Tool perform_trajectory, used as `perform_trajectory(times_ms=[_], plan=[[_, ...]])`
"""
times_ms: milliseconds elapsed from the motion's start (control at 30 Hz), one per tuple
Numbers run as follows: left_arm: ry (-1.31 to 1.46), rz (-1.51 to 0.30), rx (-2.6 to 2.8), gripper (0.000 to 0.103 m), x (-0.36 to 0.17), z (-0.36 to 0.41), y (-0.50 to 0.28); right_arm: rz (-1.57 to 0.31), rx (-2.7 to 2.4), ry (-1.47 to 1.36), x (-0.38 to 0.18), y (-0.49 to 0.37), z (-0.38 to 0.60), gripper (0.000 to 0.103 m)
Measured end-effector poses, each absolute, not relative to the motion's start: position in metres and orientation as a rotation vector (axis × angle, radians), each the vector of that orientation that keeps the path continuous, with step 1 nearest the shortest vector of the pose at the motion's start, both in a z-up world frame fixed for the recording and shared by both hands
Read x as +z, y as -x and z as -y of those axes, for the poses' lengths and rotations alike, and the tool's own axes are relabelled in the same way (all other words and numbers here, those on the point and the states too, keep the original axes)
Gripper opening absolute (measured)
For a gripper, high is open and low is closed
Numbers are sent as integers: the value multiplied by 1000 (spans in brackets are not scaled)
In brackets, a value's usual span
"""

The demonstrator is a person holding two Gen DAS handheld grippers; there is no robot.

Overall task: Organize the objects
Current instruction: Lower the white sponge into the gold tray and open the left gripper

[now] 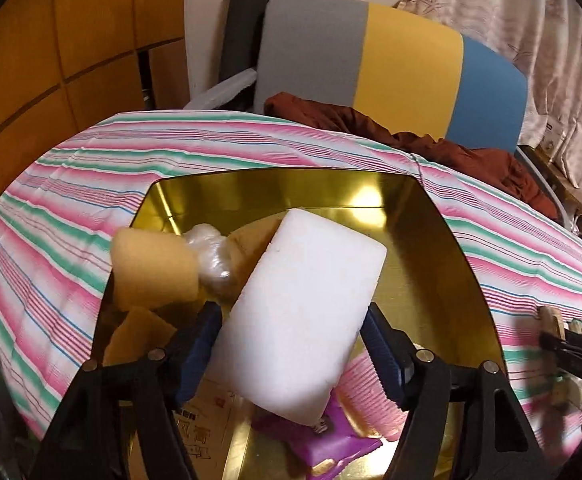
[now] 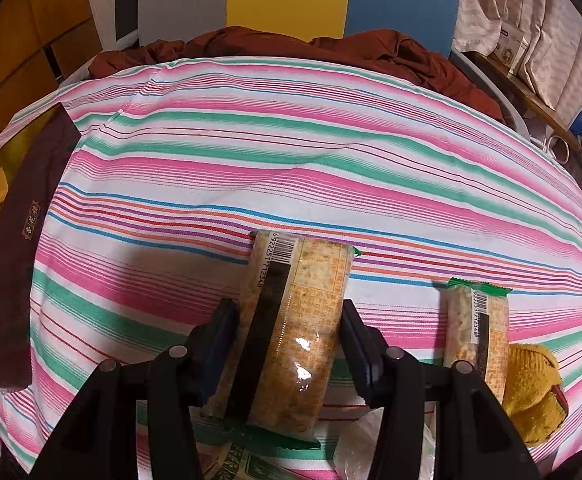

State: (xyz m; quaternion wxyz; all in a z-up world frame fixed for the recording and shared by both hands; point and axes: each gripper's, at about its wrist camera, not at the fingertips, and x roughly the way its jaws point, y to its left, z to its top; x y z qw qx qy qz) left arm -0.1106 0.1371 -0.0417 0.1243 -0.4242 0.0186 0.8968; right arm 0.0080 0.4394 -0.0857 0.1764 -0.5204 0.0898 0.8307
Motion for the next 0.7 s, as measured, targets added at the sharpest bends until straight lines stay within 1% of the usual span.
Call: perform_trajectory(times_ms=[267,333,500,700], plan=[[1154,-54,2640,76,-29,-132,85,-240,2351,1467,-86,-9,-439,52],[1120,-54,2643,78,-22,-131,76,-235,2351,1464,-86,-9,-439,52],[1044,-77,2636,80,-8,-131,56,-219,2349,1459,-86,-8,-438,51],[1029,-70,2623,81,-1,-127,43,-219,2348,1455,-87,-7,-438,51]])
